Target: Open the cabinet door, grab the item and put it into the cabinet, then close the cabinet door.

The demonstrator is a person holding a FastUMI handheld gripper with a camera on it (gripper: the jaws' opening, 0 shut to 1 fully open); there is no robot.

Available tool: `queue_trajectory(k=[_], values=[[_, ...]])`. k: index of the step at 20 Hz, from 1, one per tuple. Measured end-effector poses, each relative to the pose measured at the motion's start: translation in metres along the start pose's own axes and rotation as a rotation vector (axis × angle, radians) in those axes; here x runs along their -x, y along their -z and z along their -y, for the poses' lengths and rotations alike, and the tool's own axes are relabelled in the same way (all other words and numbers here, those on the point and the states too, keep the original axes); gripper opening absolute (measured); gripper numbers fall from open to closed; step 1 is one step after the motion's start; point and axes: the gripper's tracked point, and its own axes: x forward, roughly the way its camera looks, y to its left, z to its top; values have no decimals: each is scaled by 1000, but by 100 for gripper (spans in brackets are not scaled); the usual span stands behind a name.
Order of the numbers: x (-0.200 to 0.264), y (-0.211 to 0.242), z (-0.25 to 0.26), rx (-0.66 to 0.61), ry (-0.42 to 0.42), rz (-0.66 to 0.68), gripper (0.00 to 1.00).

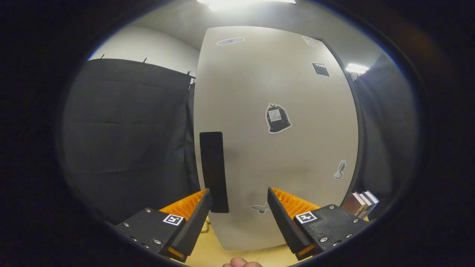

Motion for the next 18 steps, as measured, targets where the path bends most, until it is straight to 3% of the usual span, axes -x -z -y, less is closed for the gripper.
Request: queue_trajectory(k=[10,18], values=[[-29,10,7,-64,22,-17,97],[-47,8,7,-16,44,4,97]])
